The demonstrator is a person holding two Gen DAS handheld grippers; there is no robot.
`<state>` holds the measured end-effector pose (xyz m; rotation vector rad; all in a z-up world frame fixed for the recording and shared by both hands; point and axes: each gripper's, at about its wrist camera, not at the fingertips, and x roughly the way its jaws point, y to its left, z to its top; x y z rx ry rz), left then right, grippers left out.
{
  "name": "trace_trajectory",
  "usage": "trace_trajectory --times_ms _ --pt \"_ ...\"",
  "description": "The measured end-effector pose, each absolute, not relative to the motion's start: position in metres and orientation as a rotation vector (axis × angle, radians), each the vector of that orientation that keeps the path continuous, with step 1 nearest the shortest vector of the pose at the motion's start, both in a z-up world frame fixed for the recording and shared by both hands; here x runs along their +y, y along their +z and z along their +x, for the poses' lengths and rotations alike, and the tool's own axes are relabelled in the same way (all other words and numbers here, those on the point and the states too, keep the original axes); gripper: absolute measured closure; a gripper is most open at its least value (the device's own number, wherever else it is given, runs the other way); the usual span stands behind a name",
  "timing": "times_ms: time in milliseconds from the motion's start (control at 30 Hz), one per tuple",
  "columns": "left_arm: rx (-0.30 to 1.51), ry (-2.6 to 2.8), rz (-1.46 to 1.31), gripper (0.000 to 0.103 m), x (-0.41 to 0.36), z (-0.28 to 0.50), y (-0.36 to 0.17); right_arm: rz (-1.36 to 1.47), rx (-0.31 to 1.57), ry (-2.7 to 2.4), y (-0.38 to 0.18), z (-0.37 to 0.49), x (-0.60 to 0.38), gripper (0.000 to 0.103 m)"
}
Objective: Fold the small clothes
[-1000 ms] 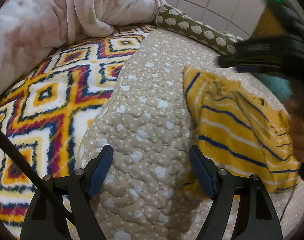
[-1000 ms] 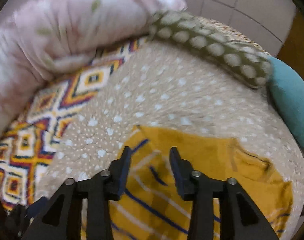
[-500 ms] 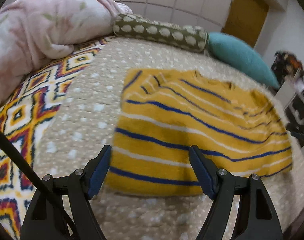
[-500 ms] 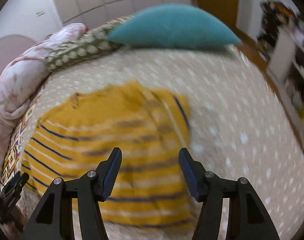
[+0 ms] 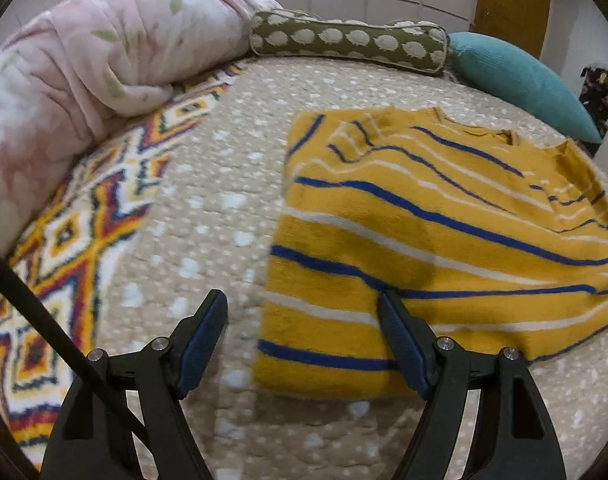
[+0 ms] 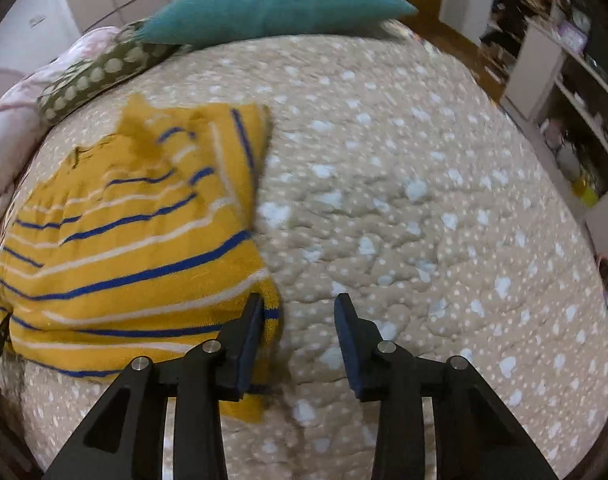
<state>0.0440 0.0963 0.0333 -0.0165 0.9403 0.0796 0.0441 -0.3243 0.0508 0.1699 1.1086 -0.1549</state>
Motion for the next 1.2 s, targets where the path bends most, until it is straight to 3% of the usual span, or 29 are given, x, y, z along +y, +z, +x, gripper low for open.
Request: trace_trajectory --times_ms 200,400,733,1033,1067,1133,1200 --pt "0.915 0.125 -0.118 0.029 0.133 0.044 0.044 0.232 0.986 -0.118 0.077 0.022 -0.305 0.059" --pt "0.878 0.199 -0.23 0.032 0.178 0.04 0.052 0.012 0.94 0.173 0.092 0.015 -0.187 0.053" --pt "0.863 0.275 -0.347 0.033 0.237 0.029 0.052 -0.446 0.888 0.525 0.04 -0.01 0.017 0.051" --pt "0.844 0.332 -0.486 0.033 0.278 0.019 0.049 -0.736 0.723 0.396 0.015 -0.001 0.09 0.051" --pt "0.842 0.334 -0.491 0.033 0.28 0.019 0.049 -0.748 0.716 0.382 0.014 0.004 0.095 0.052" --pt "0.841 0.338 -0.498 0.033 0.282 0.02 0.049 -0.755 0.714 0.375 0.01 0.009 0.103 0.064" --pt "0.842 0.335 -0.497 0.033 0.281 0.02 0.049 -0.755 0.72 0.379 0.01 0.013 0.109 0.085"
